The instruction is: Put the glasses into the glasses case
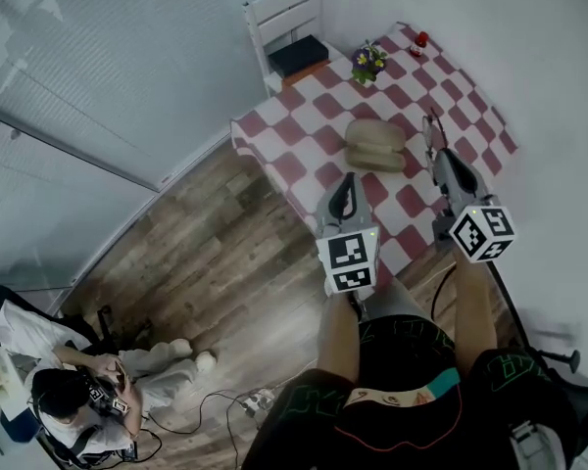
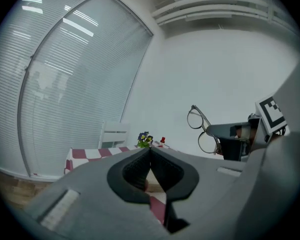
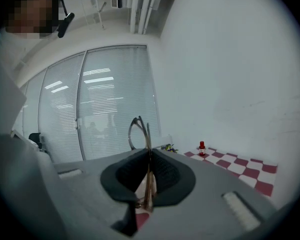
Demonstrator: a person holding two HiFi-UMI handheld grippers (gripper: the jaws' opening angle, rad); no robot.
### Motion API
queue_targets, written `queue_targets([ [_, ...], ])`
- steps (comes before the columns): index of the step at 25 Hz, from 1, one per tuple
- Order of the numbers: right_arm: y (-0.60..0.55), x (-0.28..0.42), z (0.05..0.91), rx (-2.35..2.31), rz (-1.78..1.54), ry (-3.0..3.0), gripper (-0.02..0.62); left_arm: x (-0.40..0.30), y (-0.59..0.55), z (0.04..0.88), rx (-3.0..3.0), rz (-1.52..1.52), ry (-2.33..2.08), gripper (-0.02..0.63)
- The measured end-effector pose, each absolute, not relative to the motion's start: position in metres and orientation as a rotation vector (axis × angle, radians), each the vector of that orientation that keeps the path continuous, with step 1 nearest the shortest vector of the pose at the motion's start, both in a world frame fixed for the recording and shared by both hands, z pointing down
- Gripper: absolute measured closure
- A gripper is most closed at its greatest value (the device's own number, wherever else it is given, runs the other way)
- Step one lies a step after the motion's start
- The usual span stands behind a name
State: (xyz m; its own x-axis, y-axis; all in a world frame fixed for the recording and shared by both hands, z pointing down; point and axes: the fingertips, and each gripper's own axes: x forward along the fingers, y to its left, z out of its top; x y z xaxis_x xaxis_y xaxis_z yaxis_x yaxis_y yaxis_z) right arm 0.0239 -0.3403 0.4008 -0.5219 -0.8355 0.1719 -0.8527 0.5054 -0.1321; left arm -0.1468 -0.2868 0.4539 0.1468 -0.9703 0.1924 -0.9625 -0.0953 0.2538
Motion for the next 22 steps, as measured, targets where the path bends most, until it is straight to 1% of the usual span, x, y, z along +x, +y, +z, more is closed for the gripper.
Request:
queue_targets([
  [5,-0.355,0.026,0.372,1.524,0.222,-2.680,0.574,-0.150,-0.303,0.446,2.160,0.008,-1.836,0.596],
  [9,-0.363,0.018,0.364,1.495,0.171,-2.694,0.574,-0.158,-0.315,0.441,2.158,-0.018,-1.854,0.595],
  [16,-0.384,0.018,0.374,1.447,0.109,-2.662,0.574,-0.145,-0.338,0.436,2.194,-0.018,-1.834,0.595],
  [22,-0.402,0.001,0.394,1.355,0.106,-2.648,0.574,-0.149,-0.352,0.466,2.105,0.030,-1.816,0.596],
])
